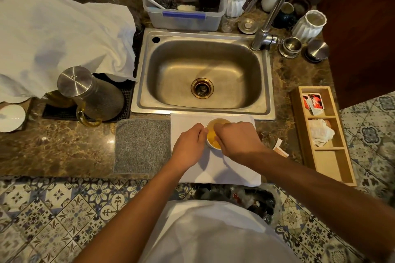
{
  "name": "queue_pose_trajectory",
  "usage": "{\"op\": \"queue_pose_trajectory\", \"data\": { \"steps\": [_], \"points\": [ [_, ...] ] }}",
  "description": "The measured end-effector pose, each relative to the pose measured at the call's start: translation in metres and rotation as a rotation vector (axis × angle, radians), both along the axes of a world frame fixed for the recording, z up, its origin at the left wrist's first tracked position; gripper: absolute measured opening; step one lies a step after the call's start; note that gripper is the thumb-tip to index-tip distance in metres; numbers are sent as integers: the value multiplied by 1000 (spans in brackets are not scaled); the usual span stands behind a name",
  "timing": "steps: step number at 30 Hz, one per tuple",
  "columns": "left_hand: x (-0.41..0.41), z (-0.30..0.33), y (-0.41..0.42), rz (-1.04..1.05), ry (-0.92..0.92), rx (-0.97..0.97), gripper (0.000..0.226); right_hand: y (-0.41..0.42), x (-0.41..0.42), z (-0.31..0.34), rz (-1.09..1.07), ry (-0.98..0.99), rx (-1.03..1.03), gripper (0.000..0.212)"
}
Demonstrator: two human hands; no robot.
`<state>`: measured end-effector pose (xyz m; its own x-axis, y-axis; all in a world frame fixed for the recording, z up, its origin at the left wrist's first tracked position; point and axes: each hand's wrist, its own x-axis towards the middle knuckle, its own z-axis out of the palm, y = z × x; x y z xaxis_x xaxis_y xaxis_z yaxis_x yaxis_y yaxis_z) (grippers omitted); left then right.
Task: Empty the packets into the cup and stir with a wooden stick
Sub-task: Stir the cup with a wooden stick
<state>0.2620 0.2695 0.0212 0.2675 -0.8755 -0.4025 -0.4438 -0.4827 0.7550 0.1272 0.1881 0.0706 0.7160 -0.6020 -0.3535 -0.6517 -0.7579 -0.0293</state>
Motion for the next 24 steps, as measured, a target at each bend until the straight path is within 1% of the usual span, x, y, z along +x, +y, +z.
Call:
{"op": "queue_pose_trajectory", "data": {
  "steps": [2, 4, 7, 11, 14, 17, 20, 24],
  "points": [
    [0, 0, 0, -6, 0, -5, 26, -9, 1, -2, -13, -59, -12, 33],
    [1, -1, 1, -13, -3, -9, 26, -19, -4, -1, -8, -70, -41, 34],
    [1, -3, 1, -17, -1, -19, 24, -25, -17, 6, 11, -77, -61, 27],
    [1, -4, 1, -8, 26, -14, 26, -12, -29, 9, 48, 11, -32, 30],
    [1, -5, 0, 4, 32, -7, 30, 0, -24, 7, 23, 28, 29, 25],
    [0, -5, 0, 4, 26, -9, 28, -1, -16, 0, 2, -50, 75, 24],
    [1, -4, 0, -5, 4, -15, 26, -14, -13, -8, -40, -186, 29, 26],
    [1, -5, 0, 3, 2, -20, 29, -31, -21, -9, -57, -206, -33, 25]
  ]
}}
